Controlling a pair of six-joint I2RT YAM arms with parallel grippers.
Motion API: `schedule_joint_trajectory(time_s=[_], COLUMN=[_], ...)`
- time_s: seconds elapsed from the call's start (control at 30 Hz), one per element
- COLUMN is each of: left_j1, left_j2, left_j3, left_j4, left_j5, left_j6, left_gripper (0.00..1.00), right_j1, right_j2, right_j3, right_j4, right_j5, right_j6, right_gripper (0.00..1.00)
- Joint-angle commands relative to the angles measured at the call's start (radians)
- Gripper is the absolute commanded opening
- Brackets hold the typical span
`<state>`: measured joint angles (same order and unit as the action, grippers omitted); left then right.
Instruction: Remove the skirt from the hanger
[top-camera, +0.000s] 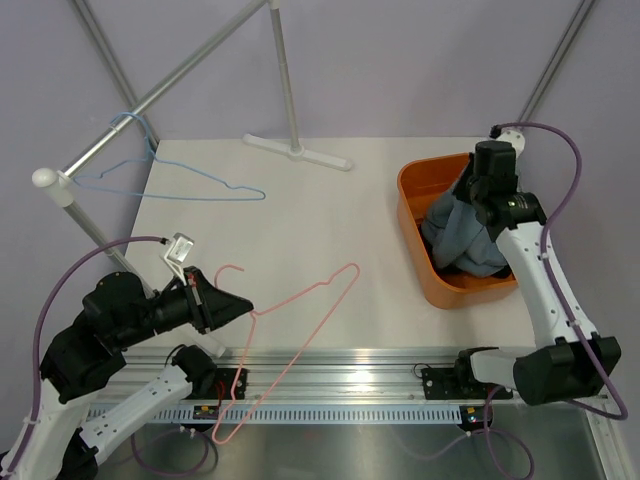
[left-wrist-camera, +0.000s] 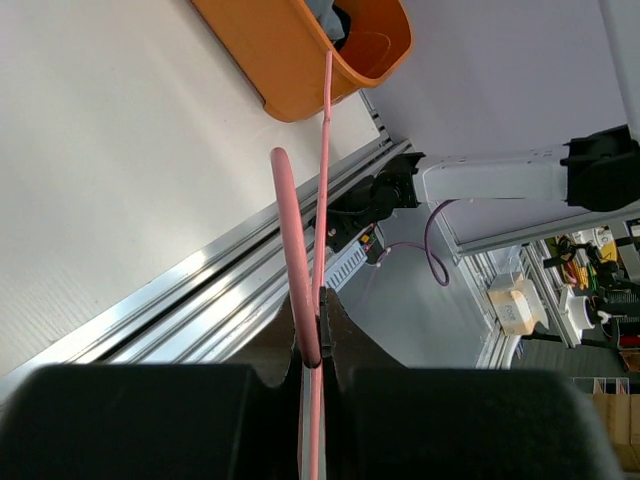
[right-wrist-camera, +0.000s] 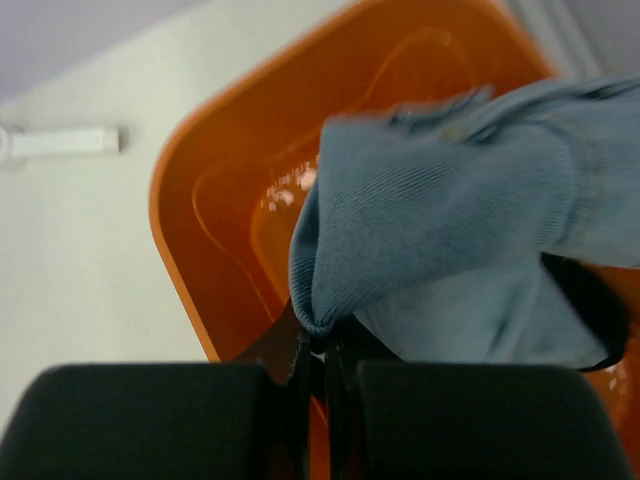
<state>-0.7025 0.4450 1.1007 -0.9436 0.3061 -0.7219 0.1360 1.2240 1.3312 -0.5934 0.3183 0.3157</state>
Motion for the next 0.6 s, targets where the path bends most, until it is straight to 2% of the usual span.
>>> schedule_joint_trajectory(time_s=[0.0, 0.03, 0.07, 0.1, 0.2, 0.23, 0.27, 0.37, 0.53, 0.57], left_j1=[0.001, 0.001, 0.001, 0.001, 0.001, 0.003, 0.001, 0.001, 0.003, 0.001], left_j2=[-0.003, -0.003, -0.003, -0.005, -0.006, -0.005, 0.0, 0.011, 0.058, 0.067], left_j3=[-0.005, -0.007, -0.004, -0.005, -0.007, -0.009, -0.009, -0.004, 0.013, 0.014], left_j4=[0.078, 0.074, 0.072, 0.068, 0.051, 0.051, 0.052, 0.062, 0.088, 0.094], left_j5=[-0.007, -0.009, -0.01, -0.015, -0.03, -0.03, -0.03, -0.032, -0.051, -0.056], left_j6=[-0.014, -0.008, -0.007, -0.005, 0.004, 0.006, 0.004, 0.004, 0.013, 0.015], left_gripper=[0.0, 0.0, 0.0, 0.0, 0.0, 0.0, 0.0, 0.0, 0.0, 0.0], right_j1=[-0.006, -0.006, -0.006, -0.006, -0.006, -0.007, -0.006, -0.004, -0.004, -0.006], right_j2=[0.078, 0.094, 0.103, 0.111, 0.146, 0.158, 0.161, 0.138, 0.007, -0.018], right_j3=[-0.084, -0.116, -0.141, -0.182, -0.222, -0.224, -0.224, -0.201, -0.086, -0.069], right_j4=[-0.085, -0.066, -0.043, -0.039, -0.039, -0.043, -0.06, -0.104, -0.193, -0.212], right_j5=[-0.128, -0.18, -0.2, -0.209, -0.235, -0.228, -0.219, -0.185, -0.154, -0.166], right_j6=[0.169, 0.18, 0.195, 0.206, 0.215, 0.214, 0.209, 0.188, 0.158, 0.152], right_gripper=[0.0, 0.01, 0.06, 0.14, 0.3, 0.41, 0.48, 0.66, 0.81, 0.92])
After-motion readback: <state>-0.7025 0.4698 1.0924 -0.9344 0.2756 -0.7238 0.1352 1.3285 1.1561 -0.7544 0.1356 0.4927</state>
